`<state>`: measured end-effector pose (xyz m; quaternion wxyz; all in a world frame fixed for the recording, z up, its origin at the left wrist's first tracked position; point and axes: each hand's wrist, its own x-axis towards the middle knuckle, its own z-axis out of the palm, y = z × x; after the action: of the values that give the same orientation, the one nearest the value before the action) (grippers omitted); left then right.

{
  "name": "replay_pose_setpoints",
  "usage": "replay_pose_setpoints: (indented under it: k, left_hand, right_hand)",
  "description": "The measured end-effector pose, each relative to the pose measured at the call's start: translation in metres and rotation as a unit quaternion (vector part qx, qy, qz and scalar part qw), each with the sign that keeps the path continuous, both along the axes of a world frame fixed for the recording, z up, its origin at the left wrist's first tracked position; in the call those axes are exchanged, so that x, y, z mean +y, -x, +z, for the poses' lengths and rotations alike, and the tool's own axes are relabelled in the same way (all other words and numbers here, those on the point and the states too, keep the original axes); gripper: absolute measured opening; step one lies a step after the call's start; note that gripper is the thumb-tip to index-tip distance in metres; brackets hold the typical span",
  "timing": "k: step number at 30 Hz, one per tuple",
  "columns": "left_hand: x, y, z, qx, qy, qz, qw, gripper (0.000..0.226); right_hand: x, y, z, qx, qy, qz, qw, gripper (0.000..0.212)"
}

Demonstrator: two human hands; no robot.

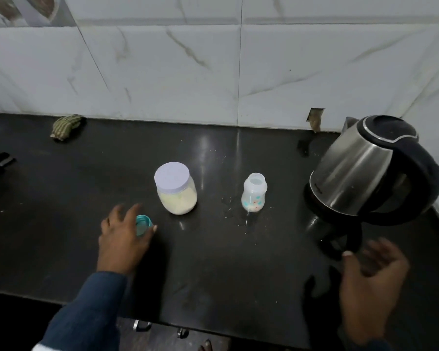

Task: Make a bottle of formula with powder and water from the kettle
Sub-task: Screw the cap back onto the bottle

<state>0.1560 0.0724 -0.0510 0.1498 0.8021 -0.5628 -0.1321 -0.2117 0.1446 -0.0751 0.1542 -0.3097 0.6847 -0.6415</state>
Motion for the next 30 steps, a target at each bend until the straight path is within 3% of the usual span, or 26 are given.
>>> replay_pose_setpoints:
  k: [4, 6, 7, 9, 11, 12, 17, 19, 21, 25, 27, 30]
  left_hand:
    - [0.01, 0.015, 0.005, 0.092, 0.01, -0.027, 0.995, 0.042]
    - [0.026, 0.043, 0.018, 0.199, 0.054, -0.038, 0.978, 0.031]
    - [0.034, 0.062, 0.025, 0.293, 0.054, -0.036, 0.954, 0.026]
    - [0.045, 0.104, 0.035, 0.487, 0.016, -0.034, 0.873, 0.023]
    - [0.044, 0.137, 0.036, 0.597, -0.013, -0.024, 0.802, 0.032]
    - [0.041, 0.148, 0.036, 0.622, -0.017, -0.022, 0.783, 0.036]
    - [0.02, 0.172, 0.04, 0.672, -0.057, -0.075, 0.734, 0.044]
    - [0.009, 0.174, 0.037, 0.658, -0.079, -0.101, 0.742, 0.051]
    - [-0.007, 0.174, 0.028, 0.623, -0.051, -0.11, 0.773, 0.057]
    - [-0.041, 0.17, 0.012, 0.452, 0.018, -0.123, 0.883, 0.06]
    - [-0.052, 0.172, 0.007, 0.353, 0.022, -0.162, 0.921, 0.072]
    - [-0.064, 0.177, 0.0, 0.287, 0.029, -0.21, 0.934, 0.077]
  right_hand:
    - [0.022, -0.048, 0.001, 0.024, -0.015, 0.199, 0.98, 0.052]
    - [0.024, -0.057, 0.006, 0.03, -0.048, 0.291, 0.955, 0.056]
    - [0.026, -0.063, 0.009, 0.045, -0.058, 0.354, 0.932, 0.063]
    - [0.027, -0.075, 0.013, 0.064, -0.066, 0.456, 0.885, 0.075]
    - [0.018, -0.075, 0.018, 0.081, -0.062, 0.481, 0.871, 0.08]
    - [0.01, -0.073, 0.021, 0.074, -0.063, 0.47, 0.877, 0.079]
    - [-0.03, -0.05, 0.04, -0.007, -0.051, 0.457, 0.888, 0.057]
    - [-0.041, -0.042, 0.054, -0.001, -0.041, 0.455, 0.889, 0.048]
    - [-0.056, -0.033, 0.07, 0.024, -0.032, 0.445, 0.895, 0.045]
    - [-0.101, -0.008, 0.093, 0.201, -0.043, 0.381, 0.901, 0.052]
    - [-0.124, -0.004, 0.106, 0.315, -0.05, 0.365, 0.875, 0.054]
    - [-0.152, -0.011, 0.125, 0.432, -0.098, 0.403, 0.801, 0.051]
